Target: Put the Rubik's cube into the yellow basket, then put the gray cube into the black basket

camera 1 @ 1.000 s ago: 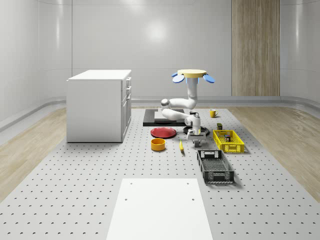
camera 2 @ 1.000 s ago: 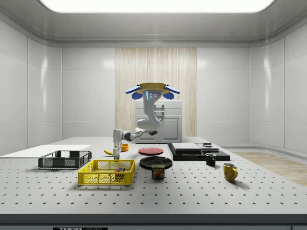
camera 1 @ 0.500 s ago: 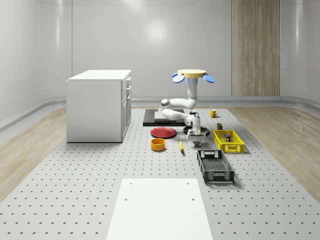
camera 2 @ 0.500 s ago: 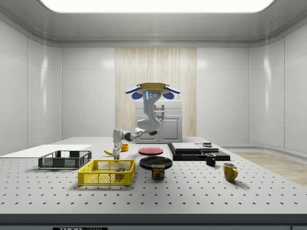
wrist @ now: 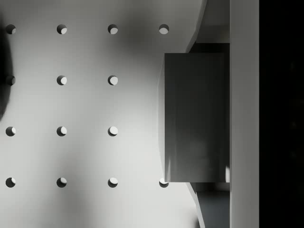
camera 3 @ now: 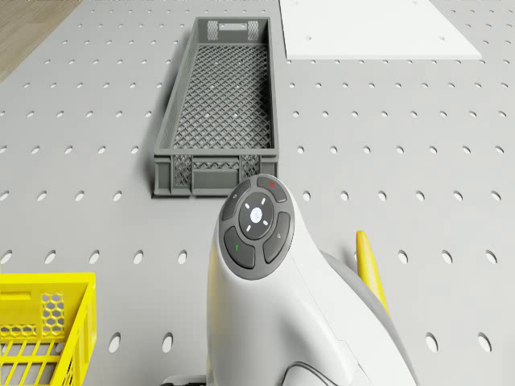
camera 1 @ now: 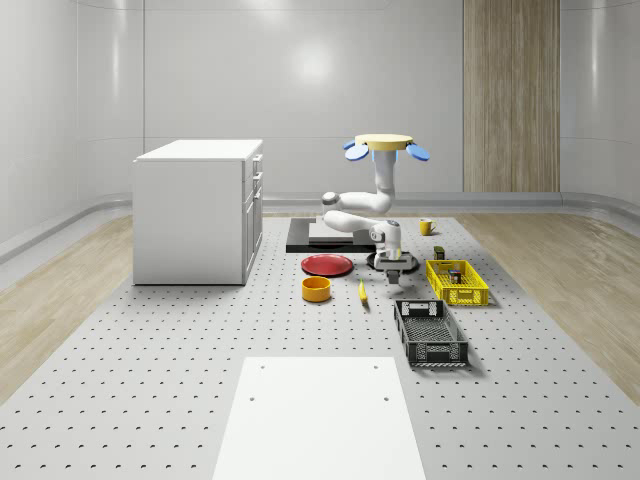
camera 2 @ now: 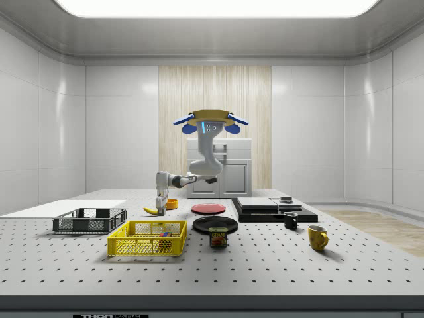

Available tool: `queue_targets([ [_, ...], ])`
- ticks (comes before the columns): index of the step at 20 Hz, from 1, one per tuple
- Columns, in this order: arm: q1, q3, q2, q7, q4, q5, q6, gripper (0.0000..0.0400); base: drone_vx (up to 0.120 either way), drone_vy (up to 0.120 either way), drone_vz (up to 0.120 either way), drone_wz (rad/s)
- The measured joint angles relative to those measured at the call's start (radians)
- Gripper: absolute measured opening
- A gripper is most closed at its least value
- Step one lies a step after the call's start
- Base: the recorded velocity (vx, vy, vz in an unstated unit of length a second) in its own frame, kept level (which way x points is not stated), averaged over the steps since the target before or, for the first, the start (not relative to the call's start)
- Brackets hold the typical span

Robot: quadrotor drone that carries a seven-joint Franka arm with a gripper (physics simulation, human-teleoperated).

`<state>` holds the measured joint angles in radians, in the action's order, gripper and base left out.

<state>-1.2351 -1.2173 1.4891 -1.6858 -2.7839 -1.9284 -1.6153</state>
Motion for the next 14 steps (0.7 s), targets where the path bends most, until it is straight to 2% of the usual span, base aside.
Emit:
queue_targets([
  [2,0.001,-0.011,0.001,0.000,-0.003,0.010,0.004,0.0250,0.000,0.000,0.120,0.000],
  [5,0.002,-0.020,0.002,-0.001,-0.006,0.020,0.007,0.0250,0.013,0.000,0.013,0.000],
  [9,0.003,-0.027,0.004,-0.002,-0.008,0.026,0.008,0.0250,0.120,0.000,0.010,0.000],
  [12,0.002,-0.029,0.005,-0.002,-0.009,0.029,0.007,0.0250,0.120,0.000,0.120,0.000],
  [14,0.002,-0.030,0.006,-0.002,-0.009,0.030,0.007,0.0250,0.120,0.000,0.020,0.000],
])
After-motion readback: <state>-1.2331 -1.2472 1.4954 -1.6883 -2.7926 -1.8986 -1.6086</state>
